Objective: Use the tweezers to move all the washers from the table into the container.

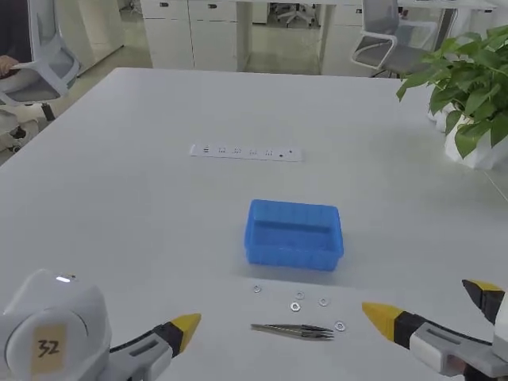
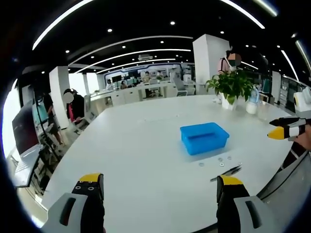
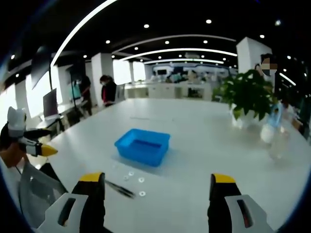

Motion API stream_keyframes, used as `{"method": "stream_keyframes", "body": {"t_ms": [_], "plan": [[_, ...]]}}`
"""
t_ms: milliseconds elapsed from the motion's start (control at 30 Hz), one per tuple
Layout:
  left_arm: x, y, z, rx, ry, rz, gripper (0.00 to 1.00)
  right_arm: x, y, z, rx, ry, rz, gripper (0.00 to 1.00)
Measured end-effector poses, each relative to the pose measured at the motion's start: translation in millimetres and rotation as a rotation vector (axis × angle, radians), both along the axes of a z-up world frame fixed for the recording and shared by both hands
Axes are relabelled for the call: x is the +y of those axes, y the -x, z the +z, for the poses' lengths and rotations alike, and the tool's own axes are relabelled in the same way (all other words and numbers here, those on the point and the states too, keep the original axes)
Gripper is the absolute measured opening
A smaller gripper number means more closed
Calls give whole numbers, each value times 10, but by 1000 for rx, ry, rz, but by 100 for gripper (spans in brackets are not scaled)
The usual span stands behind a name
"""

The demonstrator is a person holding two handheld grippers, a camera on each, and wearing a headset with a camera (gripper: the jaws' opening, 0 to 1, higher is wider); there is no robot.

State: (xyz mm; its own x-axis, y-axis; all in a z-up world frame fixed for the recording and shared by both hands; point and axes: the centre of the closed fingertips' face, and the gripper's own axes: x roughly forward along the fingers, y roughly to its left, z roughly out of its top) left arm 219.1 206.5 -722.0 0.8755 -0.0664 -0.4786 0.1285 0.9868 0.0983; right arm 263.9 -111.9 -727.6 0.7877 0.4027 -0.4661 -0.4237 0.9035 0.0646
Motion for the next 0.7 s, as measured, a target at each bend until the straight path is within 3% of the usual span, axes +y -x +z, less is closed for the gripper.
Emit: {"method": "stream_keyframes", "body": {"t_ms": [567, 700], "plan": [[-46, -21, 2, 5, -1, -21, 99, 37, -8, -3, 2, -3, 11, 88], [-80, -44, 14, 5, 1, -48, 90, 48, -13, -15, 4, 0, 15, 87]]}}
